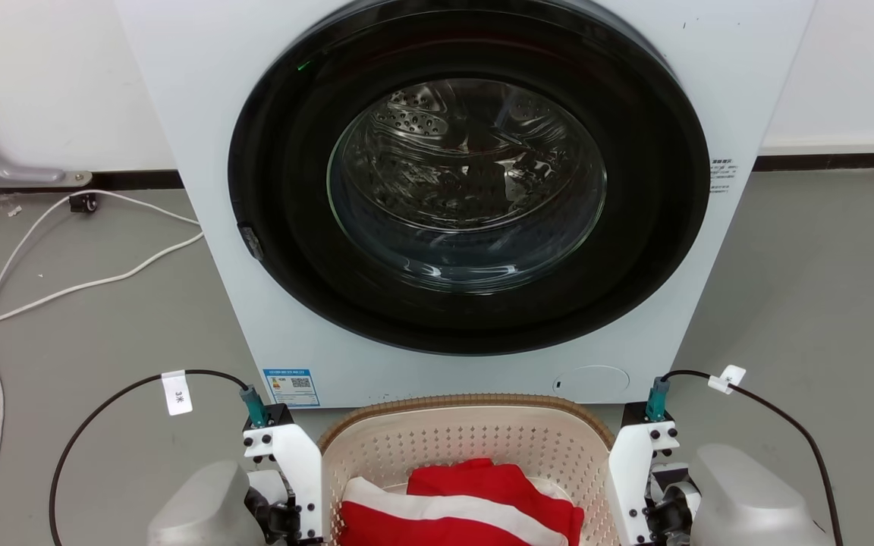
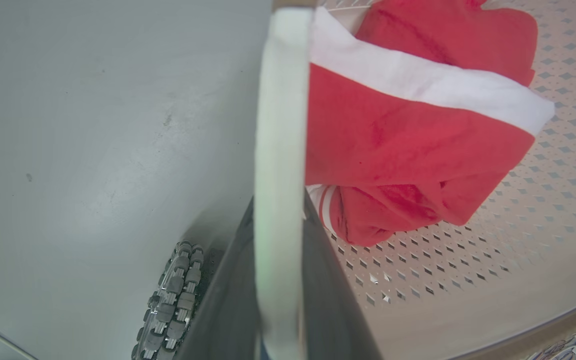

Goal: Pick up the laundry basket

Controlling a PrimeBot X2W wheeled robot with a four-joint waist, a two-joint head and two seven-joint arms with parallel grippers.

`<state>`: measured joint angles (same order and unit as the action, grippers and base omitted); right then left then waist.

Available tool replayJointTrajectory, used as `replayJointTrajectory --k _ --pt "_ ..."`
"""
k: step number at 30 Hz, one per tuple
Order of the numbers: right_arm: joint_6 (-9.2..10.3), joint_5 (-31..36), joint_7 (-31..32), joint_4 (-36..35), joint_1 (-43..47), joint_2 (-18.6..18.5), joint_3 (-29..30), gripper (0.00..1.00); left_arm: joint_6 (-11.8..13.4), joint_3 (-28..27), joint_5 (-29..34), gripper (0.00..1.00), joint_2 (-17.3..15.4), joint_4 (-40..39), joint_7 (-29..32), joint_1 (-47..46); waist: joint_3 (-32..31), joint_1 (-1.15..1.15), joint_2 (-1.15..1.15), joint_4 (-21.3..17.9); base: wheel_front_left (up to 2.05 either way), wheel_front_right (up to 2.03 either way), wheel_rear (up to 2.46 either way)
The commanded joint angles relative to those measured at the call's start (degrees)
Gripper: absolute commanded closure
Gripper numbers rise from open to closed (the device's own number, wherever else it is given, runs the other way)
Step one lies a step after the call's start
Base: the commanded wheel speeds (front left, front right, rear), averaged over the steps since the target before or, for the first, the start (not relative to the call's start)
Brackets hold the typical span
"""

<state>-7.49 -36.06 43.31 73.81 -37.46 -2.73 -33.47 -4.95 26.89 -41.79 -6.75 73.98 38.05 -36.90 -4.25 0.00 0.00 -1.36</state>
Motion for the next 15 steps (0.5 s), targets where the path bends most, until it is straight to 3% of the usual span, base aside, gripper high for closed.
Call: replayJointTrajectory --k 1,15 --pt "0.00 0.5 0.0 0.1 0.6 -0.3 -0.1 1.00 0.4 0.0 -0.1 1.00 -0.8 -0.1 -0.5 -0.1 0.0 0.00 0.00 0.0 0.00 0.00 0.00" --pt "0.00 0.6 -0.1 0.1 0.9 -0.3 0.0 1.00 0.5 0.4 -0.6 1.00 -0.8 -0.1 -0.9 0.2 0.2 0.00 0.00 0.0 0.00 0.00 0.00"
